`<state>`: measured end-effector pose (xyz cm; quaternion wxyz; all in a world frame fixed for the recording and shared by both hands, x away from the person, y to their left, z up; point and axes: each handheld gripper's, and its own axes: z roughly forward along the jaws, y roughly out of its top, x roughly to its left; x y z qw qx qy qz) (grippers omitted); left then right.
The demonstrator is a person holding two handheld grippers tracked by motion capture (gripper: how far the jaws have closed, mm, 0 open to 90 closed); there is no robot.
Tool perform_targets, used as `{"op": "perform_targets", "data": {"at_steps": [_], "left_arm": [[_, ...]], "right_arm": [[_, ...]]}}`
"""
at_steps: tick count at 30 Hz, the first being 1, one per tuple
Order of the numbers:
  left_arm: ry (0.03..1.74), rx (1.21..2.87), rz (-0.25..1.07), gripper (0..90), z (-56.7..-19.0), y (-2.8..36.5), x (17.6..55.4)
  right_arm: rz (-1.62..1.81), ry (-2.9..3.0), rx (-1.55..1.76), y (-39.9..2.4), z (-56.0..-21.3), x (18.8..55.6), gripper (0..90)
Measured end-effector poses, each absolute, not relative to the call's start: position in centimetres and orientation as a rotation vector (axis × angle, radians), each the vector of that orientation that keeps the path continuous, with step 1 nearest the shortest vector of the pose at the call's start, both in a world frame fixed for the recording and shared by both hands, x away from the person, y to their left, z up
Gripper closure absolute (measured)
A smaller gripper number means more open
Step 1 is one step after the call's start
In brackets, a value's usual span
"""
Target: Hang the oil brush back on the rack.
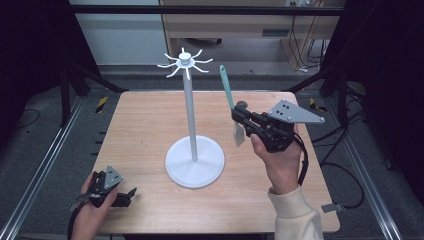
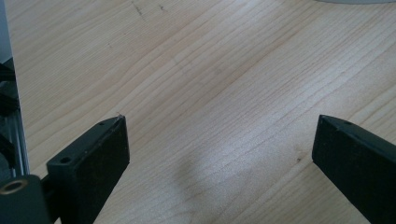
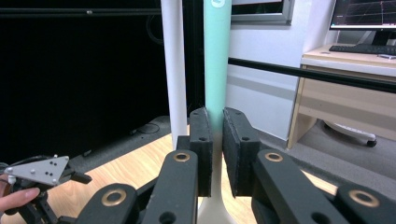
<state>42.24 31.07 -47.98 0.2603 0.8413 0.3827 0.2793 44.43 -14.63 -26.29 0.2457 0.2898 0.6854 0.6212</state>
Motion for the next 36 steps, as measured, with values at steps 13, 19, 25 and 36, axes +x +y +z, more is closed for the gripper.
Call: {"op": "perform_targets", "data": {"at_steps": [13,19,25,36], "left_arm": [[1.036,2.273,0.756,3.6,-48.0,31.1,42.3],[1.039,2.269,0.755,3.6,-48.0,31.1,42.3],[1.040,2.268,0.755,3.6,-48.0,31.1,42.3],[1.037,2.272,0.752,3.6,-48.0,31.1,42.3]], "right_arm": [[1.730,1.864,0.762,-14.0,-25.7,44.3,82.8],[1.732,1.881,0.741,-13.6,-25.7,44.2,82.8],[1.728,1.898,0.732,-13.3,-25.7,44.2,82.7],[1.720,1.928,0.728,-12.7,-25.9,44.5,82.7]]}}
